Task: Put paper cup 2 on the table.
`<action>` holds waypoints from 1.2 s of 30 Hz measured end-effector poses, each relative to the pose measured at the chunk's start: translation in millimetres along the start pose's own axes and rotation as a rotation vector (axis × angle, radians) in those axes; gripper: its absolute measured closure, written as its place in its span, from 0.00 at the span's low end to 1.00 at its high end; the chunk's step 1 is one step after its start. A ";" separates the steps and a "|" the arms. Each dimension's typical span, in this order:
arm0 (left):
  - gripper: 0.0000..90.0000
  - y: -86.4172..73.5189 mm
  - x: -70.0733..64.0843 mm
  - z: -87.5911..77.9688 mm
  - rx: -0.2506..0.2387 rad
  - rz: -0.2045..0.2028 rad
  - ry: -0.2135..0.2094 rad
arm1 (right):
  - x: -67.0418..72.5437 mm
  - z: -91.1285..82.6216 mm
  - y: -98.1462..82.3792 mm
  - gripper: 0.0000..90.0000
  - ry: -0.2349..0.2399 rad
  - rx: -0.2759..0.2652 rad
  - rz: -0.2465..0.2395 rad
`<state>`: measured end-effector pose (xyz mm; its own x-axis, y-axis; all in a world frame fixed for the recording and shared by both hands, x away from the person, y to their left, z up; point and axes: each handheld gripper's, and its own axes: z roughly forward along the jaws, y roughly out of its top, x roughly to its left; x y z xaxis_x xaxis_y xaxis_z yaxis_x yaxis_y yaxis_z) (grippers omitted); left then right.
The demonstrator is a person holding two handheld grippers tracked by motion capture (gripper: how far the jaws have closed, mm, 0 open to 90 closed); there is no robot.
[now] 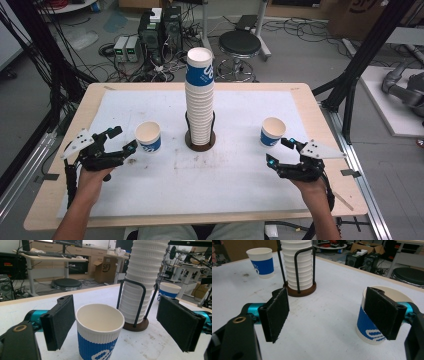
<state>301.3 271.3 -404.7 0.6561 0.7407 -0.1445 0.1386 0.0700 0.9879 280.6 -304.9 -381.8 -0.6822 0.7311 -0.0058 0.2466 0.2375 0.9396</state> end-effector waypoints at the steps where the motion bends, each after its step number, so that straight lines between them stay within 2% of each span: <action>1: 0.17 0.3 -0.2 0.1 0.000 0.002 0.001 | -1.1 -1.1 -0.7 0.23 -0.003 0.000 0.000; 8: 0.17 -0.4 -3.9 -0.3 0.009 0.016 -0.008 | -6.1 -6.9 -4.9 0.23 -0.015 -0.002 0.014; 18: 0.17 -0.5 -6.6 -6.9 -0.007 0.032 -0.014 | -1.7 -9.8 -3.0 0.23 -0.029 -0.005 0.016; 23: 0.17 -1.8 -5.7 -8.8 -0.007 0.028 -0.013 | 0.9 -7.8 -2.0 0.23 -0.029 -0.005 0.023; 36: 0.17 -2.9 -6.6 -7.9 -0.003 0.039 -0.013 | -2.7 -4.6 -3.2 0.23 -0.020 -0.005 0.026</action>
<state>290.7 271.5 -406.1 0.6703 0.7344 -0.1064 0.1105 0.0430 0.9929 278.4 -310.6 -383.2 -0.6618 0.7496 0.0124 0.2610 0.2149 0.9411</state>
